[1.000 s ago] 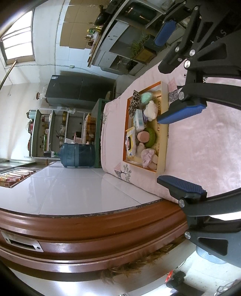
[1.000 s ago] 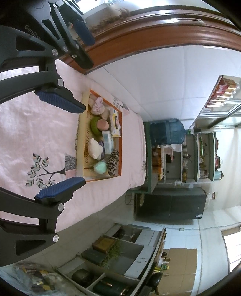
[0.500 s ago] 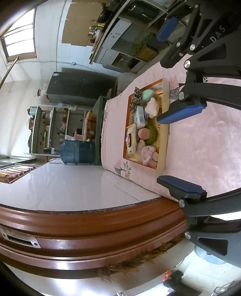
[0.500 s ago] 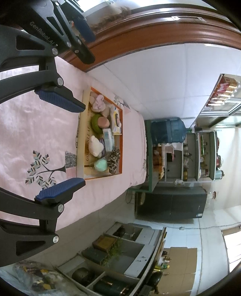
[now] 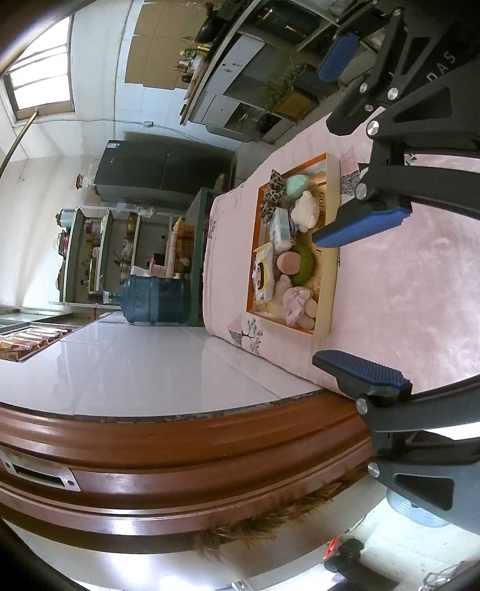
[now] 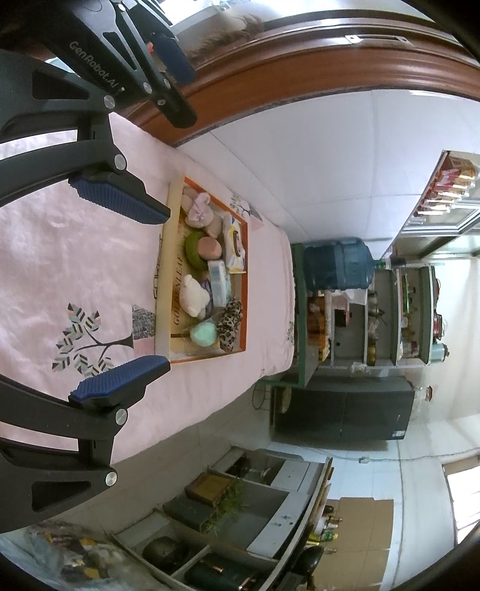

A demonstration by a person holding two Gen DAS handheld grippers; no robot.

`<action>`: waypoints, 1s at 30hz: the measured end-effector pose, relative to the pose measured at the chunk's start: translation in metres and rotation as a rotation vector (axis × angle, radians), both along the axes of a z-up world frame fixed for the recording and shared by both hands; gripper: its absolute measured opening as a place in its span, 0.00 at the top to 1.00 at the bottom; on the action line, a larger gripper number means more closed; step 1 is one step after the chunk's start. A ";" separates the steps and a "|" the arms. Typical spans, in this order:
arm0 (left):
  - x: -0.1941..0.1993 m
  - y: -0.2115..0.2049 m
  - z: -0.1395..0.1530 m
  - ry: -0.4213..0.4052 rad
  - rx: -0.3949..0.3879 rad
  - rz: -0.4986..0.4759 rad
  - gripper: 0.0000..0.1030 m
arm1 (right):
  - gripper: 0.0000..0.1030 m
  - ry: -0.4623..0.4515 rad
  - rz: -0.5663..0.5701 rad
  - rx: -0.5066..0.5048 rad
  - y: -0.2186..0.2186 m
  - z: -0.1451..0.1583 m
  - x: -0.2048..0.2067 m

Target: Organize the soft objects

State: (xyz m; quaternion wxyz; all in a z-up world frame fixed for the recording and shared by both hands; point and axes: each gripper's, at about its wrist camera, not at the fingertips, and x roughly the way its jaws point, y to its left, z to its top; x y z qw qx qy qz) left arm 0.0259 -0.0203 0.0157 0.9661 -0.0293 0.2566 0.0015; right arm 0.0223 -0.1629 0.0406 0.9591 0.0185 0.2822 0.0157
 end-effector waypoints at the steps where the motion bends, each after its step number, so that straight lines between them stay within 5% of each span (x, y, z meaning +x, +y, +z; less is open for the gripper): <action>1: 0.000 0.000 0.000 0.000 0.000 0.001 0.44 | 0.27 0.000 0.000 0.002 0.000 0.000 0.000; 30: 0.002 0.003 -0.001 0.009 0.011 0.008 0.44 | 0.27 0.006 0.001 0.003 0.003 -0.005 0.001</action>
